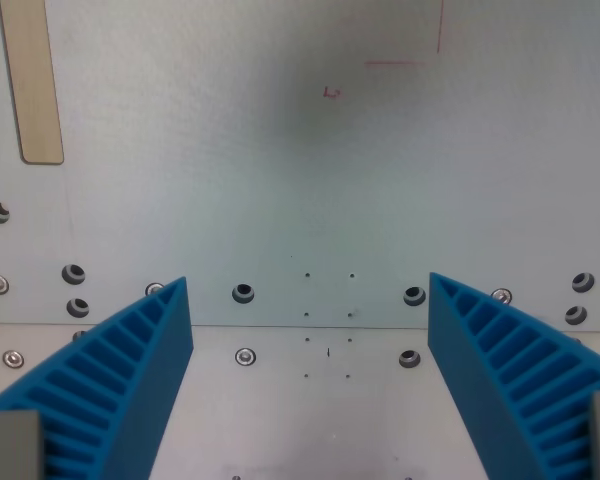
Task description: Rotate around base positive y
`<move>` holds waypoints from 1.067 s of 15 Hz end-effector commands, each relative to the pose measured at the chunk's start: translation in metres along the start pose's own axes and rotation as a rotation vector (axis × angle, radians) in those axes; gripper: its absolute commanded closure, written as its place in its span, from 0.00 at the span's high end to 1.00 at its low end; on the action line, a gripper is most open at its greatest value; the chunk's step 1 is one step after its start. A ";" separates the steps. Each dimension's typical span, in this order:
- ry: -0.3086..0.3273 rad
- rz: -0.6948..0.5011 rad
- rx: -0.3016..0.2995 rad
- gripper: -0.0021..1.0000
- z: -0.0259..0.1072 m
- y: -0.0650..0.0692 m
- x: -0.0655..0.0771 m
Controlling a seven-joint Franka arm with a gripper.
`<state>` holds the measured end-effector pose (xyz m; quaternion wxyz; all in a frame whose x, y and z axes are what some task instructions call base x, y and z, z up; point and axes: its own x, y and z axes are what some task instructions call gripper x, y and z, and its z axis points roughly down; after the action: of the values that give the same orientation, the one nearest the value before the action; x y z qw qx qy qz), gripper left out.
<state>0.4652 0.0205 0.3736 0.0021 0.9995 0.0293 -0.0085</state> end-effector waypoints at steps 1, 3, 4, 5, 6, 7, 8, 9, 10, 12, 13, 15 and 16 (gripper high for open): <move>-0.005 0.000 0.000 1.00 -0.003 0.000 -0.001; -0.028 0.000 0.002 1.00 -0.003 0.000 -0.001; -0.040 0.000 0.002 1.00 -0.003 0.000 -0.001; -0.051 0.000 0.003 1.00 -0.003 0.000 -0.001; -0.063 0.000 0.004 1.00 -0.003 0.000 -0.001; -0.075 0.000 0.004 1.00 -0.003 0.000 -0.001; -0.086 0.000 0.005 1.00 -0.003 0.000 -0.001; -0.098 0.000 0.006 1.00 -0.003 0.000 -0.001; -0.109 -0.001 0.007 1.00 -0.003 0.000 -0.001; -0.133 -0.001 0.008 1.00 -0.003 0.000 -0.001; -0.144 -0.001 0.009 1.00 -0.003 0.000 -0.001; -0.168 -0.001 0.010 1.00 -0.003 0.000 -0.001; -0.179 -0.001 0.011 1.00 -0.003 0.000 -0.001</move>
<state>0.4581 0.0202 0.3688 0.0023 0.9992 0.0293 -0.0286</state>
